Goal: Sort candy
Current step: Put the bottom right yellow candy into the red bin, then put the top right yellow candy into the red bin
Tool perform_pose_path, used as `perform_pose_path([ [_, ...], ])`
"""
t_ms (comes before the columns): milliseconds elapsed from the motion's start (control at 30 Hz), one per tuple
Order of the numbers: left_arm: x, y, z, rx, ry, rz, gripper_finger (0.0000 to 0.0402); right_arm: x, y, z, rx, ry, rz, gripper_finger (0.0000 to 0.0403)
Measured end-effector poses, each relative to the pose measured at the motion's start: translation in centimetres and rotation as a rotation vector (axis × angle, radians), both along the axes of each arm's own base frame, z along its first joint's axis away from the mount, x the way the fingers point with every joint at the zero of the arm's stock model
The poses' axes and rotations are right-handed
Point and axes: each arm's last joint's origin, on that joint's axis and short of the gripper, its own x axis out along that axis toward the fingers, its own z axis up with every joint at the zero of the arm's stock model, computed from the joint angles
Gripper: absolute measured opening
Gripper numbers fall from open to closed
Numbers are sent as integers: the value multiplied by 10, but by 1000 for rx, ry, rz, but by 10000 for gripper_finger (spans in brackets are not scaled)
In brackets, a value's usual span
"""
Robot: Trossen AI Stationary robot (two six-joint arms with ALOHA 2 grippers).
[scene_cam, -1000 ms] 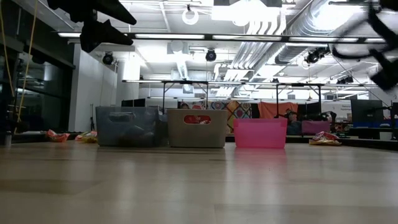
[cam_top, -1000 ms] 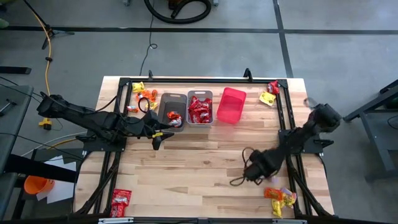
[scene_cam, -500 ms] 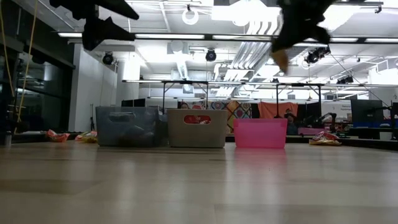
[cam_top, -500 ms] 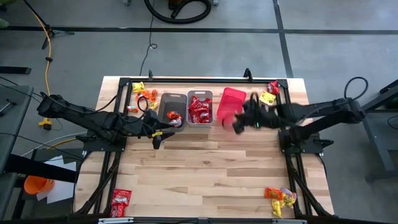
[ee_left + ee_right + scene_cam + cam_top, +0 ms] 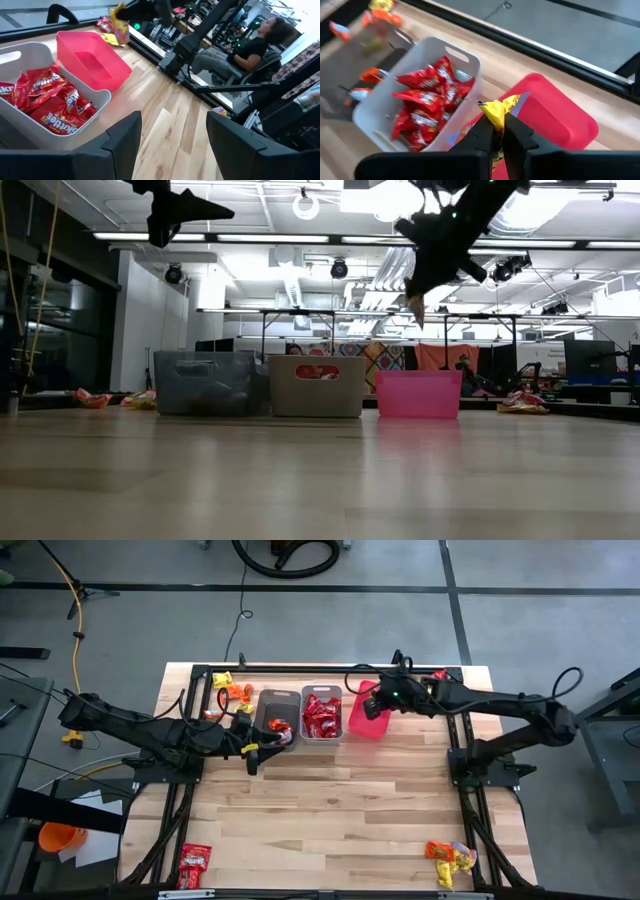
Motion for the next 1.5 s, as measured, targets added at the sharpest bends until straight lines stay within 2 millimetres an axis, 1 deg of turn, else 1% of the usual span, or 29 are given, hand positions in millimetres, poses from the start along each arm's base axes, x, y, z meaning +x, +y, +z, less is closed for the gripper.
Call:
perform_pose_path([
  [100,0,0,0,0,0,0,211,3,-5,-10,18,58,-14,30],
  [200,0,0,0,-1,-1,0,211,5,-7,-20,44,116,-25,59],
  [300,0,0,0,-1,-1,0,211,7,-8,-27,63,154,-23,105],
  [433,0,0,0,-1,0,0,211,9,-9,-31,69,166,-27,178],
  [533,0,0,0,-1,0,-1,211,8,-9,-30,60,179,-8,226],
  [600,0,0,0,-1,0,-2,211,5,-9,-23,57,196,-18,246],
  [700,0,-1,0,-8,1,-27,211,-10,-17,-4,49,185,-175,255],
  [767,0,-1,0,-13,3,-44,211,-24,-30,-2,76,219,-236,256],
  [833,0,-1,0,-14,3,-48,211,-39,-46,-5,143,252,-290,256],
  [967,0,-1,0,-16,2,-46,211,-72,-76,-28,284,266,-466,256],
  [1100,0,-1,0,-23,1,-44,211,-94,-93,-52,337,204,-654,256],
  [1300,0,-1,0,-21,1,-36,211,-111,-107,-84,373,115,-858,256],
  [1400,0,0,0,-17,0,-20,211,-116,-109,-98,377,127,-934,256],
  [1500,1,2,0,-16,0,-8,211,-119,-109,-113,385,178,-964,256],
])
